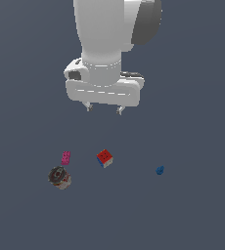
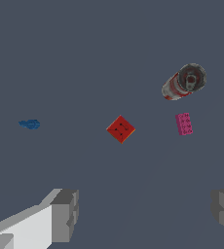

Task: Pick up a designated object from a clutter of objects.

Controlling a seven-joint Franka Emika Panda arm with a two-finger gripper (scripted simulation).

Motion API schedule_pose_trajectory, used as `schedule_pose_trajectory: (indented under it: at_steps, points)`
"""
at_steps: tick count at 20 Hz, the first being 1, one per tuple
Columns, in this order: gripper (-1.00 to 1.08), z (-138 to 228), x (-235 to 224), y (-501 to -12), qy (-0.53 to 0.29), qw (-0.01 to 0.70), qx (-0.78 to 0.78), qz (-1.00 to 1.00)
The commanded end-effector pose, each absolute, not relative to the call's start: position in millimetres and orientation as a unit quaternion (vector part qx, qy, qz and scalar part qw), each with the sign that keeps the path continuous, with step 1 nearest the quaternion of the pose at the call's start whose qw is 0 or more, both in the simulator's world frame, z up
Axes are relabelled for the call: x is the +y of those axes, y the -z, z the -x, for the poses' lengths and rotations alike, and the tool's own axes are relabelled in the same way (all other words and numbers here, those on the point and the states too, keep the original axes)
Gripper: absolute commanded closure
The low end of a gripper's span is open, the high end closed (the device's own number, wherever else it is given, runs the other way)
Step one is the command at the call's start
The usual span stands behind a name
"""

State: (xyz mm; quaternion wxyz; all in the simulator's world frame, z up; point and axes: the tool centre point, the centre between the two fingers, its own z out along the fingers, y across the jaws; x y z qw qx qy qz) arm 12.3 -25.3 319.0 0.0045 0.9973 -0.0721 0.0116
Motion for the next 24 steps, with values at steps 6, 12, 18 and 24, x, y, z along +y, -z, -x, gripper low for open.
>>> schedule_pose_trajectory:
  at_steps: [6, 12, 18, 24]
  points:
    - [-0.92, -28, -26, -276, -0.009, -0.002, -0.145, -0.989]
    - [-0.92, -41, -27, -226, -0.005, -0.006, -0.226, -0.974]
    - [-0.92, -50, -29, -173, -0.002, -0.006, -0.308, -0.951]
    - [-0.92, -52, -32, -127, 0.000, -0.004, -0.378, -0.926]
